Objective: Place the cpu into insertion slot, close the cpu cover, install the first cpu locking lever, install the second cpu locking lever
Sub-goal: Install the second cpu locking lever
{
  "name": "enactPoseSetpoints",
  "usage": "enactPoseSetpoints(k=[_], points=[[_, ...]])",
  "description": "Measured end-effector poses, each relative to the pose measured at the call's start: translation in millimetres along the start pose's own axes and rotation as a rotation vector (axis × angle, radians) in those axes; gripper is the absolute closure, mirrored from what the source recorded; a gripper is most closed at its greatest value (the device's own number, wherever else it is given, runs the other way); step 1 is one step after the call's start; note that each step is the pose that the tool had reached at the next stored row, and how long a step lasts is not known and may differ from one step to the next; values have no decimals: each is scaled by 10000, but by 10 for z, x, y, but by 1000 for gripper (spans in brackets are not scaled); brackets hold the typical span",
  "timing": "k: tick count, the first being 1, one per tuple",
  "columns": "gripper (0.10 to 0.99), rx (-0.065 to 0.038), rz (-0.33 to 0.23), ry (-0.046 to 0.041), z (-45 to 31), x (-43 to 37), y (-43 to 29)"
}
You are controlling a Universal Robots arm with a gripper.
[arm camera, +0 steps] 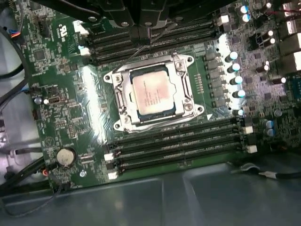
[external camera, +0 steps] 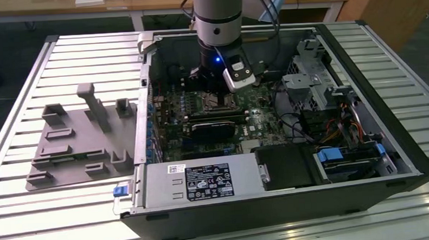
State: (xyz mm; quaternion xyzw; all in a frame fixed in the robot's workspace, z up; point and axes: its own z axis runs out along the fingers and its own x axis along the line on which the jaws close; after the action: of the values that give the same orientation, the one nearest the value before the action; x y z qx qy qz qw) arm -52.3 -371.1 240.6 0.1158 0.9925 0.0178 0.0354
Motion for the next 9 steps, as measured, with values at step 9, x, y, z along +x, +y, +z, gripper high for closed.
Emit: enactPoseSetpoints(k=[9], points=[[984,-451,33,107,77,67,-50]])
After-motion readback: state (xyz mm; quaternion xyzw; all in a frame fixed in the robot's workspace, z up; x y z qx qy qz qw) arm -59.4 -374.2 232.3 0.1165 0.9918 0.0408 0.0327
